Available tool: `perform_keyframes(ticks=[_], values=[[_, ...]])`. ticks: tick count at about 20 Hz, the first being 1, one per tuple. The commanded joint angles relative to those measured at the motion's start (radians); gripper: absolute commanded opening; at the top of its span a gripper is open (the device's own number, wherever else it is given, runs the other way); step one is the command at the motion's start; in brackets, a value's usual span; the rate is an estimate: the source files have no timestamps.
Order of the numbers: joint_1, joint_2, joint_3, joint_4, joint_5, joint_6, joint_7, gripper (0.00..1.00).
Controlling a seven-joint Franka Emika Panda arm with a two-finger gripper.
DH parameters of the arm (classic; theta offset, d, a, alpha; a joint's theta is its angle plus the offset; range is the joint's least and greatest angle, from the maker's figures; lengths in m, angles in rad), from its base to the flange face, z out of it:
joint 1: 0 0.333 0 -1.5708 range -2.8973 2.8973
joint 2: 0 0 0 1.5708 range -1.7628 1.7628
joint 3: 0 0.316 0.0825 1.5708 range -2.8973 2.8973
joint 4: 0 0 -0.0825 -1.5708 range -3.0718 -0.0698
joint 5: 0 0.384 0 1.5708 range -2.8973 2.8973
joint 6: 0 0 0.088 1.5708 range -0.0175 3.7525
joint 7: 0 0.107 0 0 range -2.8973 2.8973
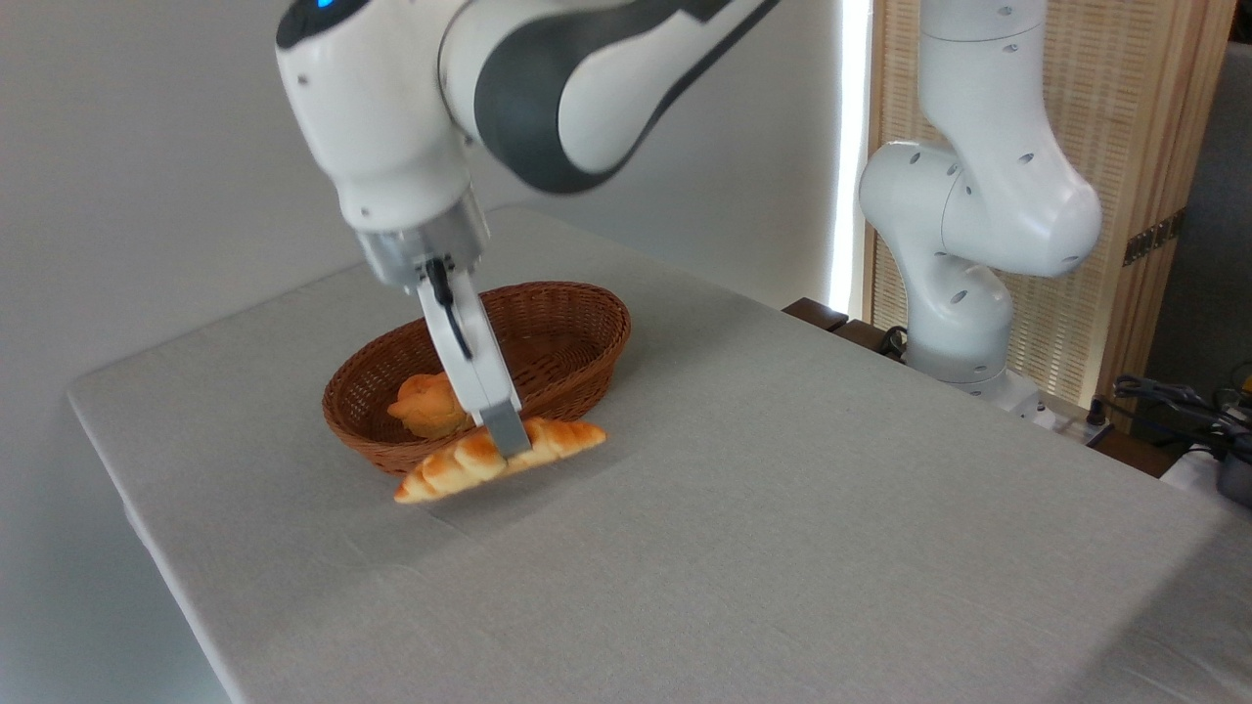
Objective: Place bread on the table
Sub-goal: 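Lower the braided roll onto the table and open the gripper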
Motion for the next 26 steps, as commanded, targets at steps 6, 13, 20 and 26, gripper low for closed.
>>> perform_keyframes(ticks=[6,13,20,26], values=[[0.015,0.008,0.005,-0.065,0.007,0.072,0.006,0.7],[0.035,0.006,0.005,-0.064,0.007,0.077,0.009,0.91],[0.039,-0.003,0.008,-0.053,0.007,0.075,0.01,1.0],[0.05,-0.028,0.04,-0.029,0.007,0.061,0.007,1.0]])
